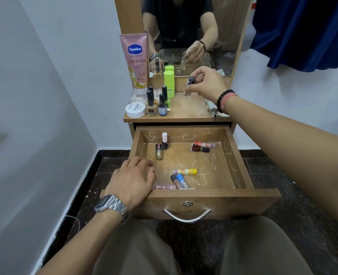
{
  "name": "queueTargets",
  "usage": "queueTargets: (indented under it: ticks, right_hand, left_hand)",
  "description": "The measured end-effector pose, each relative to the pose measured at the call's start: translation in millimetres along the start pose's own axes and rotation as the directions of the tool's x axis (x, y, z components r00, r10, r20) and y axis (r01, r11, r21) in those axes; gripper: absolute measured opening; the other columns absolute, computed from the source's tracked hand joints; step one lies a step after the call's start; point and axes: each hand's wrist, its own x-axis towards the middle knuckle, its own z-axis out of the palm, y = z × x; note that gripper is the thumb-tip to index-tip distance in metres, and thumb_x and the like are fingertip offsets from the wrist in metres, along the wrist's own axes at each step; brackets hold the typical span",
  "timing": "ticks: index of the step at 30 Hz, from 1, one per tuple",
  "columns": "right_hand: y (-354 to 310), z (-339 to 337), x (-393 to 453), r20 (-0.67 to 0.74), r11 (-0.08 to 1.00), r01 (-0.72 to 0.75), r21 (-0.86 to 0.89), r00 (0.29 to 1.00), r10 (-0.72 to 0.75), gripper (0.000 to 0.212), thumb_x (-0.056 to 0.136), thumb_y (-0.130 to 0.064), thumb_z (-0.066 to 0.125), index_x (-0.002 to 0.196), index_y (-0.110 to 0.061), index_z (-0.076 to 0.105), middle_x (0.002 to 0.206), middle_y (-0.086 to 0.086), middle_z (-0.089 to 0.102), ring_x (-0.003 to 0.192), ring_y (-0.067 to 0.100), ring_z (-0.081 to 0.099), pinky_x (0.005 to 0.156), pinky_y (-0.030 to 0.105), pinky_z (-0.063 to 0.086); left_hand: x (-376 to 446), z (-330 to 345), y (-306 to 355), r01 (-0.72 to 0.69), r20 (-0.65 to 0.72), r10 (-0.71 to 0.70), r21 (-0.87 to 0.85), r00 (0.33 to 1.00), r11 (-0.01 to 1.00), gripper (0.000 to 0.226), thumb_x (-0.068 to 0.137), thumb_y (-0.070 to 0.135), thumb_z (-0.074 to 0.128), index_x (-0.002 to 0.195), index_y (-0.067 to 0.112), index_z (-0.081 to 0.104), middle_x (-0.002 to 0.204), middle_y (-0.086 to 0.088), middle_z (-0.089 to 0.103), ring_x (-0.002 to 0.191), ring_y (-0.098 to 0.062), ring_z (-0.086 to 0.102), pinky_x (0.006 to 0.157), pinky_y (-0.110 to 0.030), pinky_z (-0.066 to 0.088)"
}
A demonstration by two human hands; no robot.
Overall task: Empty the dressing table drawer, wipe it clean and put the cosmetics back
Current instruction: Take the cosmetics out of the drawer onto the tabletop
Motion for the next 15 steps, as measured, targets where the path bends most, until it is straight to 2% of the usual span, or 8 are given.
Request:
queueTargets:
  ticks: [2,3,4,6,8,11,15]
  right_hand:
    - [2.7,7.7,14.9,-0.049,0.999,-0.034,0.000,0.998,0.034,0.041,0.064,-0.014,0.083,0.096,-0.018,0.058,0.083,-0.006,0.061,0.071,0.004,0.055,0.054,0.005,0.041]
    - [4.3,11.8,21.9,-0.067,0.999,-0.046,-0.017,0.997,0.045,0.041,0.063,-0.012,0.082,0.097,-0.017,0.058,0.086,-0.004,0.060,0.073,0.004,0.055,0.050,0.003,0.039]
    - [5.9,16.2,28.1,-0.086,0.998,-0.056,-0.040,0.995,0.052,0.042,0.062,-0.012,0.081,0.097,-0.017,0.059,0.092,0.000,0.061,0.078,0.008,0.057,0.053,0.004,0.042]
    - [9.5,24.9,39.0,-0.113,0.994,-0.066,-0.087,0.992,0.056,0.042,0.062,-0.012,0.079,0.099,-0.016,0.059,0.102,0.006,0.061,0.089,0.017,0.059,0.071,0.019,0.052]
    - [11.2,32.8,46.9,-0.118,0.990,-0.069,-0.125,0.991,0.054,0.041,0.064,-0.010,0.077,0.099,-0.016,0.057,0.102,0.006,0.060,0.090,0.019,0.059,0.079,0.029,0.053]
    - [13.3,43.7,57.8,-0.123,0.988,-0.046,-0.145,0.992,0.028,0.039,0.064,-0.007,0.075,0.092,-0.019,0.051,0.100,0.007,0.063,0.090,0.022,0.063,0.079,0.033,0.054]
    - [17.0,50.6,67.1,-0.134,0.983,-0.037,-0.179,0.991,0.013,0.035,0.072,-0.007,0.072,0.093,-0.020,0.047,0.101,0.008,0.064,0.093,0.021,0.061,0.078,0.029,0.051]
  left_hand:
    - [-0.4,0.0,0.8,-0.006,-0.007,0.006,0.004,1.000,1.000,0.038,0.096,0.046,0.029,0.126,0.033,0.049,0.133,0.011,0.045,0.123,-0.013,0.040,0.096,-0.039,0.043]
    - [-0.4,-0.1,0.5,-0.009,-0.011,0.009,0.005,1.000,1.000,0.038,0.096,0.046,0.029,0.126,0.033,0.049,0.133,0.012,0.044,0.123,-0.013,0.040,0.095,-0.039,0.042]
    - [-0.1,-0.1,0.2,-0.011,-0.015,0.011,0.002,1.000,1.000,0.037,0.096,0.046,0.029,0.125,0.033,0.049,0.133,0.012,0.044,0.122,-0.013,0.041,0.095,-0.038,0.042]
    - [0.2,0.6,-0.5,-0.014,-0.022,0.014,0.000,1.000,1.000,0.037,0.096,0.046,0.029,0.124,0.033,0.049,0.132,0.013,0.044,0.121,-0.012,0.041,0.094,-0.036,0.042]
    - [0.2,1.3,-1.1,-0.017,-0.031,0.017,-0.002,0.999,1.000,0.037,0.096,0.046,0.029,0.124,0.034,0.049,0.132,0.014,0.044,0.121,-0.011,0.041,0.094,-0.035,0.042]
    - [0.3,2.1,-2.1,-0.014,-0.035,0.014,-0.007,0.999,1.000,0.038,0.096,0.047,0.027,0.125,0.034,0.048,0.133,0.015,0.044,0.123,-0.010,0.040,0.096,-0.035,0.040]
    - [0.6,1.9,-2.2,-0.017,-0.038,0.017,0.007,0.999,1.000,0.043,0.094,0.050,0.022,0.125,0.036,0.047,0.132,0.016,0.043,0.124,-0.009,0.038,0.097,-0.033,0.040]
